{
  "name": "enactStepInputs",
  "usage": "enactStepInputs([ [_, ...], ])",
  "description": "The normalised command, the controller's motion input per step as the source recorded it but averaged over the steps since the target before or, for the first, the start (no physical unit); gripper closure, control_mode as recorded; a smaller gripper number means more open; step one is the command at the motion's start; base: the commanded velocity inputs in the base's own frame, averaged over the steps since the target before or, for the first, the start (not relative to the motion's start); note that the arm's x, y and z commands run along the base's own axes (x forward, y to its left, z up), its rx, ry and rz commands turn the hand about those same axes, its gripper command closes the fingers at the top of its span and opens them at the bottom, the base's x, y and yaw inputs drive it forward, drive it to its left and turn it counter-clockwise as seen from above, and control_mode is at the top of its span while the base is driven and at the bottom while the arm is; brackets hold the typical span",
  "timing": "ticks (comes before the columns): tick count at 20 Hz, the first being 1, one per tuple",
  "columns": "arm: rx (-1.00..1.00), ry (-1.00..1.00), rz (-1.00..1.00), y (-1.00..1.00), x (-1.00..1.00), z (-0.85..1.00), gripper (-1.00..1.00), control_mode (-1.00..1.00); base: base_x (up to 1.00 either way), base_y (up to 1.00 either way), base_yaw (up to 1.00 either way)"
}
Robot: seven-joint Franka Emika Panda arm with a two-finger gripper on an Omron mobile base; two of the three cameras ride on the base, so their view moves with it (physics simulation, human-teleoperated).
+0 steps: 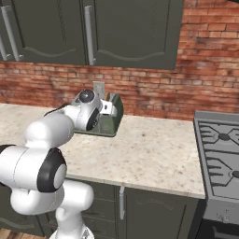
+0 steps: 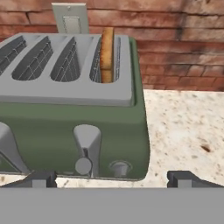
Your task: Start the toaster. Once the lever pops up, take the bread to the plate on the dining counter.
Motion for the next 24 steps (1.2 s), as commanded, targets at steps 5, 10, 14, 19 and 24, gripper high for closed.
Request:
enactStepInputs([
  [5,0.00,0.00,-0.01,0.00,0.26,0.00,-1.00,-1.00,0.00,0.00,0.00],
  [10,0.00,0.00,0.00,0.00,0.11,-0.08,-1.00,-1.00,0.00,0.00,0.00],
  [14,0.00,0.00,0.00,0.00,0.00,-0.13,-1.00,-1.00,0.00,0.00,0.00],
  [19,0.00,0.00,0.00,0.00,0.00,-0.19,-1.00,-1.00,0.00,0.00,0.00],
  [24,0.00,0.00,0.00,-0.02,0.12,-0.17,-1.00,-1.00,0.00,0.00,0.00],
])
